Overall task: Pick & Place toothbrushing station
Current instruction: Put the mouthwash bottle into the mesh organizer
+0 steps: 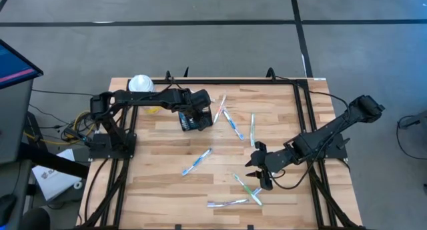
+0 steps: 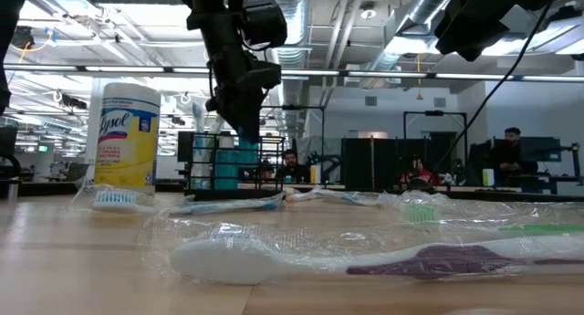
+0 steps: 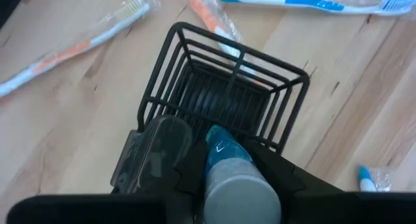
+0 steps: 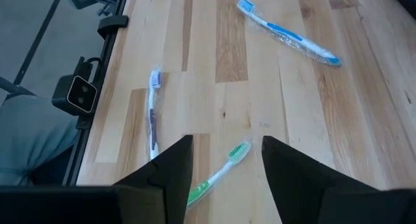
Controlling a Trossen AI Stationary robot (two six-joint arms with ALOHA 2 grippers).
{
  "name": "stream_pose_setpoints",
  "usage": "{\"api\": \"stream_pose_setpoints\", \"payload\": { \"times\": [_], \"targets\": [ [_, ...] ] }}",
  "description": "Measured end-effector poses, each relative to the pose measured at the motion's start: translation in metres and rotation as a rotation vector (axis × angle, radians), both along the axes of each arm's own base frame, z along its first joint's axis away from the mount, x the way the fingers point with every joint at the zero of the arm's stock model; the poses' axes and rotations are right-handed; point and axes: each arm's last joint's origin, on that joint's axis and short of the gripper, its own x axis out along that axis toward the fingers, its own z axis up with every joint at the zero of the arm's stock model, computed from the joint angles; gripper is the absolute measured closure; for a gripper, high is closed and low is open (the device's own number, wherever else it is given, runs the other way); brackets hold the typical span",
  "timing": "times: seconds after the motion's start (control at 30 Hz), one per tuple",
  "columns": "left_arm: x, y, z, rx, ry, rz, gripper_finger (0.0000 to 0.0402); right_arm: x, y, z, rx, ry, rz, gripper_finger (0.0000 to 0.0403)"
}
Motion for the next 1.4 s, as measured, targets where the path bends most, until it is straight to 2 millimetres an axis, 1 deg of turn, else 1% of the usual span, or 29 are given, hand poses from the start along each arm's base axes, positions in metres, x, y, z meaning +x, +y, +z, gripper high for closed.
{"api": "stream_pose_setpoints", "payload": {
  "times": [0.73,1.07,1.4],
  "targets": [
    [0.001,0.002,-0.001,-0.008,-0.008,-0.001,0.0319,0.0,0.0,0.0,-0.001,-0.001,0.001,0.023],
    [-0.008,0.006,-0.023,-0.03,-0.018,0.012,0.0318,0.0,0.0,0.0,-0.007,-0.003,0.001,0.023],
    [-0.006,0.006,-0.023,-0.045,-0.056,0.0,0.0315,0.0,-0.001,0.0,-0.018,-0.009,-0.011,0.023]
  ]
}}
